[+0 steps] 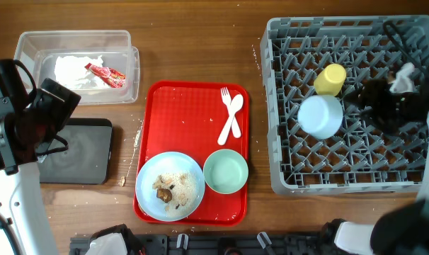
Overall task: Sort waste into correct bins and load items into the dishwasher rack
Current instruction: 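Place the light-blue bowl in the rack beside the yellow cup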
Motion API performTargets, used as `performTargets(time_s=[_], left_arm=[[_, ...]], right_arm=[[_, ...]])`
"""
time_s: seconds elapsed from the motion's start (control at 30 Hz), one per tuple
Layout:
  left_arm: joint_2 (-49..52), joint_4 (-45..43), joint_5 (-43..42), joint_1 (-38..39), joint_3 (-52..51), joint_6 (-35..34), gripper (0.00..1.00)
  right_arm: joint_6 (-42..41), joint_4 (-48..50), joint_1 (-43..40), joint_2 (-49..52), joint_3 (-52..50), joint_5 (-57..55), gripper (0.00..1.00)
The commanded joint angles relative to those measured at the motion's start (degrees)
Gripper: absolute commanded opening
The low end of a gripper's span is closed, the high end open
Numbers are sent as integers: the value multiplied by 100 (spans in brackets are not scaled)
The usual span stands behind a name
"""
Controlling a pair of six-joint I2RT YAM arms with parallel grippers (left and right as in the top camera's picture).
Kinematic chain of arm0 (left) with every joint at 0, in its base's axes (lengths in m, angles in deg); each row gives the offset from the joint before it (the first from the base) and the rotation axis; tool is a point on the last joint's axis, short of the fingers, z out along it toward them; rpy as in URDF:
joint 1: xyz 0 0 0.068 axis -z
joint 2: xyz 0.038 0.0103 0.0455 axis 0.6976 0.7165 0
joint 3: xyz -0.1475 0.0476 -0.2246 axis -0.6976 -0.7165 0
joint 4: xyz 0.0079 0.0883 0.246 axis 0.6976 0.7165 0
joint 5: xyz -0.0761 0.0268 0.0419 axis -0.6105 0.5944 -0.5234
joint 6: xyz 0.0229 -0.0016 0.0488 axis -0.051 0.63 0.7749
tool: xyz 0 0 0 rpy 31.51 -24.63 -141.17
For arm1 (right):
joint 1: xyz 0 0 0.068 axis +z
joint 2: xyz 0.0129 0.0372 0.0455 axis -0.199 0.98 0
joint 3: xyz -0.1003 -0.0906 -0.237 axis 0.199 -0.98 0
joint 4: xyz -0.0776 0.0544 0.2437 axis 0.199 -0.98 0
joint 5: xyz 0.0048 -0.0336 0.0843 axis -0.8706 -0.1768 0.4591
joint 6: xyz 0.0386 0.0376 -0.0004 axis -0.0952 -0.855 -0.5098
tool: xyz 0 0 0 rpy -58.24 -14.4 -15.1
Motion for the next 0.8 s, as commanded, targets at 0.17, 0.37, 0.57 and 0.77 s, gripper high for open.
performTargets(time_s=[0.17, 0.37, 0.57, 0.77], left_arm=[[0, -11, 57, -11, 2, 9, 100], [0, -11, 57, -13, 2, 9, 100], [0, -11, 57, -13, 2, 9, 100], [0, -11, 57, -11, 2, 9, 100]], right_arm=[[-433, -201, 1248, -1300, 140, -1174, 87], [-1338, 133, 2345, -774, 63, -2557, 40], [-1305, 227, 2345, 450, -125, -2583, 20], [-1532, 264, 2326, 1128, -122, -3178, 10]])
